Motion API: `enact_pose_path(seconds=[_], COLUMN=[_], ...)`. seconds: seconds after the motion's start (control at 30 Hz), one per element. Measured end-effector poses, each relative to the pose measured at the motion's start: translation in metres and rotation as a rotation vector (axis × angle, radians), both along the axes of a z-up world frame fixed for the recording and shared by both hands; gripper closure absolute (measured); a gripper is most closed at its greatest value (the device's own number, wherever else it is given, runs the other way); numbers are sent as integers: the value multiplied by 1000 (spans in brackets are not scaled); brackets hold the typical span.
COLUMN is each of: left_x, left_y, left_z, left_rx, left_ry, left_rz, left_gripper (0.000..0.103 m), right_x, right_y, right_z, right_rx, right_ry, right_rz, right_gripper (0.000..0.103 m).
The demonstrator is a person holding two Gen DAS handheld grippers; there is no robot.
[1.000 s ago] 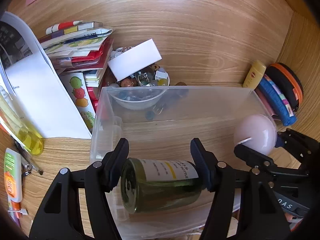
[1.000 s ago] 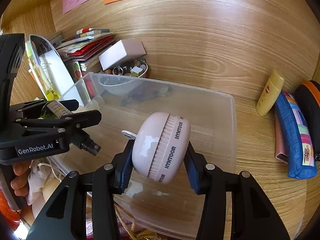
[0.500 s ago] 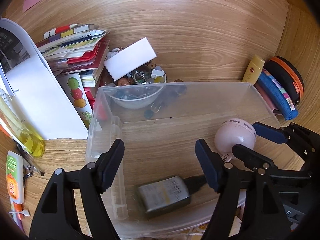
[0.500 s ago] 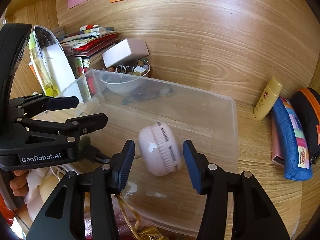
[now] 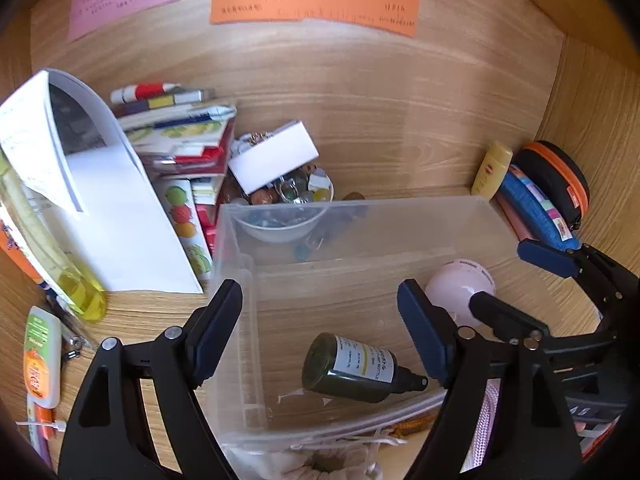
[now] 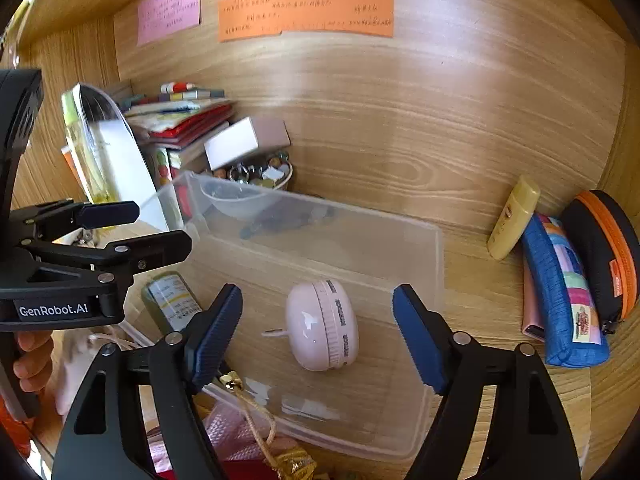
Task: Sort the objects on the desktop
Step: 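Open both tools to release the items and withdraw from the bin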
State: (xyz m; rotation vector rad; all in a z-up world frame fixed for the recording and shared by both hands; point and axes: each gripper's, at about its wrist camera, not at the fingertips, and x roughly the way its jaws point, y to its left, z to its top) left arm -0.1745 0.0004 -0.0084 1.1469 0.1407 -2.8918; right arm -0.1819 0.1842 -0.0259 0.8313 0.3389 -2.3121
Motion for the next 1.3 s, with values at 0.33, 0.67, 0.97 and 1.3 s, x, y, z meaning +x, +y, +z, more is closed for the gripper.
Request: enact_pose_path(seconds=[0.33,0.67,0.97,1.3], left_x=[35,77,101,122], left_y=[-4,-13,-30,-21], left_z=[29,47,30,-7], left_rx=[-11,-44,-35,-118], left_ry=[94,148,98,-8], left_rz=[-8,41,62,34], left_gripper=[9,4,4,4], right_x=[31,50,59,83], right_y=[29,72,90,77], right_z=[32,39,25,-7], right_rx=[-17,-39,-12,31], right_ry=[98,120,80,-9], right_rz=[-27,-89,-102,-13], right_gripper=[19,8,6,6])
